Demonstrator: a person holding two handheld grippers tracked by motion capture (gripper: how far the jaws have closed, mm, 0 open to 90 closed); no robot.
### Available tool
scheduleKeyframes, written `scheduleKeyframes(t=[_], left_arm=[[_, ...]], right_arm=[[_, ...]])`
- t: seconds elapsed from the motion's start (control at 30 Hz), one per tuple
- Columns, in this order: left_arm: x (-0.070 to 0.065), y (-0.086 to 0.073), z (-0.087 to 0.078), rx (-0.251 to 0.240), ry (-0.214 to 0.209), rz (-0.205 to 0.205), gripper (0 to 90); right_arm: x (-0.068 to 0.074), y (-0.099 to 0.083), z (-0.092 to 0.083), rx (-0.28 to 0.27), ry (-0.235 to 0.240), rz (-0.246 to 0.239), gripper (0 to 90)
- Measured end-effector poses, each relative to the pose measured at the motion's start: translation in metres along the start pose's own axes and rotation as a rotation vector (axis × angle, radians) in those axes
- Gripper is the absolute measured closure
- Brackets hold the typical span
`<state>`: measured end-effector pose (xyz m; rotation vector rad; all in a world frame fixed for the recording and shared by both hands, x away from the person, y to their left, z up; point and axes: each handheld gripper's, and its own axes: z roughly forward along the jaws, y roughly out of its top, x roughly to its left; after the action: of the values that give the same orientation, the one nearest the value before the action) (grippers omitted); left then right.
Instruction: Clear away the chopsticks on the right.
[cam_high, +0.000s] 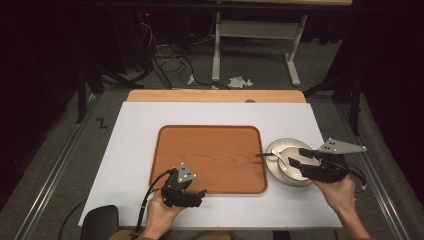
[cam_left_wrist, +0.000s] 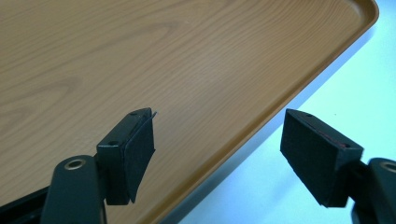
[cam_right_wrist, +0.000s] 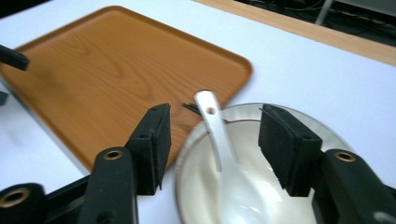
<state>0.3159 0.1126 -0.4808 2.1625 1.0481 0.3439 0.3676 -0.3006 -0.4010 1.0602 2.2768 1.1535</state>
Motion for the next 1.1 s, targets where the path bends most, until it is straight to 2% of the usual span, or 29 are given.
scheduleKeyframes(t=[0.1, 0.33, 0.4, 0.5, 0.63, 0.83, 1.1], left_arm=[[0.0, 0.0, -0.001, -0.008, 0.003, 0.001, 26.2], [0.0, 0.0, -0.001, -0.017, 0.01, -0.006, 26.3], [0.0, 0.0, -0.001, -0.014, 0.01, -0.004, 26.3], [0.0, -0.001, 0.0, -0.01, 0.011, -0.009, 26.3], [0.0, -0.002, -0.001, -0.01, 0.013, -0.011, 26.3], [0.002, -0.005, -0.004, -0.009, 0.021, -0.025, 26.3], [0.003, -0.009, -0.006, -0.003, 0.032, -0.041, 26.3]], right_arm=[[-0.013, 0.002, -0.004, 0.029, -0.034, 0.005, 48.6], [-0.051, -0.002, -0.002, 0.084, -0.067, 0.057, 54.3], [-0.06, -0.004, -0.001, 0.108, -0.094, 0.038, 58.9], [-0.071, -0.007, 0.003, 0.142, -0.121, 0.037, 63.8], [-0.081, -0.009, 0.012, 0.187, -0.146, 0.016, 65.3], [-0.098, -0.012, 0.027, 0.242, -0.164, 0.03, 65.4], [-0.109, -0.017, 0.045, 0.314, -0.171, -0.008, 68.0]])
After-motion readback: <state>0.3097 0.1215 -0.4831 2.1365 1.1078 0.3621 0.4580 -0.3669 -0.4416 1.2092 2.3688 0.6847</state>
